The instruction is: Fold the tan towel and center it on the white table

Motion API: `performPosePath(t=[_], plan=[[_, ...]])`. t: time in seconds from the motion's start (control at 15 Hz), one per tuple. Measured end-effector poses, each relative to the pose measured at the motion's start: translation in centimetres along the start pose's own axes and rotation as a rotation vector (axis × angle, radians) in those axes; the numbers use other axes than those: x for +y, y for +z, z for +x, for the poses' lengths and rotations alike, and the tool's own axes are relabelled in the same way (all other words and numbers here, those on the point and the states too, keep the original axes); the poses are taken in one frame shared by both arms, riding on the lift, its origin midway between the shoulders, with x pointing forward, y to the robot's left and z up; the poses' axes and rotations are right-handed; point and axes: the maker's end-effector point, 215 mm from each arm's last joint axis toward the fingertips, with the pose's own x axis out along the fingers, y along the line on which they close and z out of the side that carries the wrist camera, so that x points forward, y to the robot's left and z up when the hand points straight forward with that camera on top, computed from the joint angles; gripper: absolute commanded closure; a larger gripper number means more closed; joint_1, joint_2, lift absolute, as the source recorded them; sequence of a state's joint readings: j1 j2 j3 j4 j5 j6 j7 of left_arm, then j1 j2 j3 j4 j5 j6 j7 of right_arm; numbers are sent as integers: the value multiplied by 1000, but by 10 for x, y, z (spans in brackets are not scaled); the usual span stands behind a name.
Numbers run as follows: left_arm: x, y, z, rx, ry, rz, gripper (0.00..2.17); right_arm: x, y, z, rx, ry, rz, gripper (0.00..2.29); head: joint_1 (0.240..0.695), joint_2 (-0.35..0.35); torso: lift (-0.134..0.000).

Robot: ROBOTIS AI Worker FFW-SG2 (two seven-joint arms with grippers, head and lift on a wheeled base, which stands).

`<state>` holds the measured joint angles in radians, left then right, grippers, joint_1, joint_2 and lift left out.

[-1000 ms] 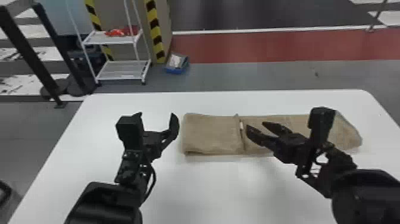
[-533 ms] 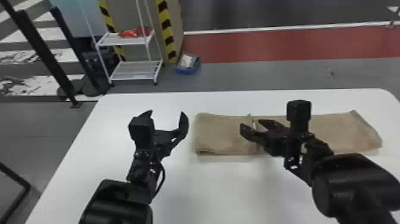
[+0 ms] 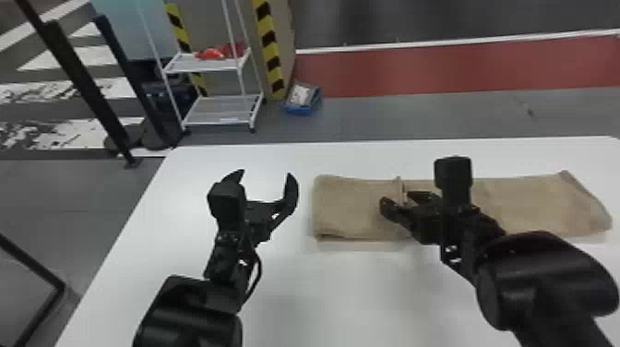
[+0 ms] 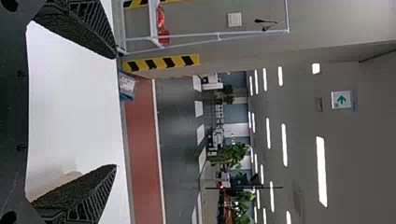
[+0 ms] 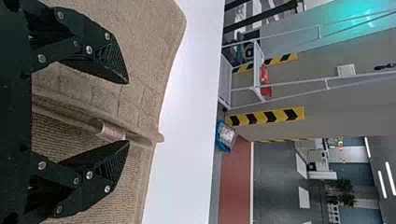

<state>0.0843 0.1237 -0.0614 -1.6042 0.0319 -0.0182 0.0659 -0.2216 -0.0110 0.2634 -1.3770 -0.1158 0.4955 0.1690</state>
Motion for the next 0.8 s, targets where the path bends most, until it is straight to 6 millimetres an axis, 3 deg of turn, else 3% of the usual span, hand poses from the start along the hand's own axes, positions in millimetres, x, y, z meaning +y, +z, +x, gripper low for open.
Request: performPosePath(t=[0.13, 0.6, 0.8], plan=[[0, -3, 0, 3, -5, 2, 39, -2, -7, -2, 12, -26, -8, 512, 695, 179, -113], [-3, -6, -2, 8, -13, -1, 39, 3, -6, -1, 14, 8, -8, 1285, 695, 180, -113], [-2, -7, -3, 11, -13, 1, 39, 7, -5, -1, 15, 24, -4, 1393, 695, 186, -113]])
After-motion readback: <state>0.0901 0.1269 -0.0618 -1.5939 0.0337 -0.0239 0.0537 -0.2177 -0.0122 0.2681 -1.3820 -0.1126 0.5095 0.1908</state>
